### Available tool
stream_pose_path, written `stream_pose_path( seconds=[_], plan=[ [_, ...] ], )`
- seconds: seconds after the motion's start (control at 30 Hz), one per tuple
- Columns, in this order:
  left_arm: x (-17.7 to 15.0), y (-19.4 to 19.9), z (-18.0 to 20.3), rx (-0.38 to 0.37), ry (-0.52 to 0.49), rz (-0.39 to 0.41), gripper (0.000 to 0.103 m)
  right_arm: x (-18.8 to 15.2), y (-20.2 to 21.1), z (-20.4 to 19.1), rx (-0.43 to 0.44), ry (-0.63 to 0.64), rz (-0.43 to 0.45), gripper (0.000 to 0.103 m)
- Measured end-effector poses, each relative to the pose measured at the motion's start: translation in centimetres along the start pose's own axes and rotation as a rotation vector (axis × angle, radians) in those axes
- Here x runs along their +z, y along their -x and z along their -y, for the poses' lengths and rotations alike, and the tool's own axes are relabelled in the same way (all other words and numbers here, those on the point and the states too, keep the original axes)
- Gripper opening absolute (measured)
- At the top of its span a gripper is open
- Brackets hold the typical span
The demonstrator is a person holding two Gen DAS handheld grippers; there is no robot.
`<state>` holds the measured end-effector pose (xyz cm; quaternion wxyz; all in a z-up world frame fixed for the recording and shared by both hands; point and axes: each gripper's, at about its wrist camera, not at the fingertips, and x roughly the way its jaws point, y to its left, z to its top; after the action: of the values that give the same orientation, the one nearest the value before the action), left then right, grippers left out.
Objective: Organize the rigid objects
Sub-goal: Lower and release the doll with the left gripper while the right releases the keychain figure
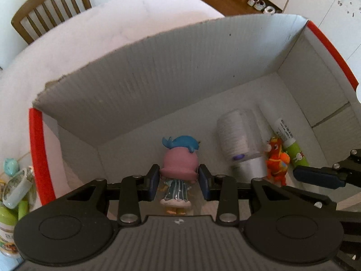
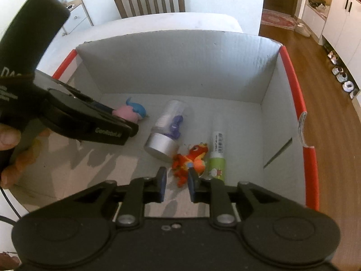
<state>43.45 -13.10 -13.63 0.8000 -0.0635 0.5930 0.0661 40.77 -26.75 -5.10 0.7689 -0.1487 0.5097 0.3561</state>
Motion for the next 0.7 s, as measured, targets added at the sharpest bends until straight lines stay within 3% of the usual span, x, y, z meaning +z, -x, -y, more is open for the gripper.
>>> stream_pose_path(
  seconds=[0.27, 0.43, 0.7],
  plan=[
    [-0.1, 1.0, 0.1, -0.005, -0.007, 0.009, 0.038, -0.1, 1.3, 0.7, 0.023, -0.032, 0.02, 0.032],
    [-0.7, 2.6, 0.6, -0.009, -0.013, 0.043, 0.055, 0.2, 2.1, 1.0, 0.023, -0.048, 0.042, 0.036],
    [-1.7, 5.9, 0.9, -0.034, 0.009, 0.12, 0.055, -0.2, 4.0, 0.5, 0.007, -0.069, 0.096, 0.05]
  ],
)
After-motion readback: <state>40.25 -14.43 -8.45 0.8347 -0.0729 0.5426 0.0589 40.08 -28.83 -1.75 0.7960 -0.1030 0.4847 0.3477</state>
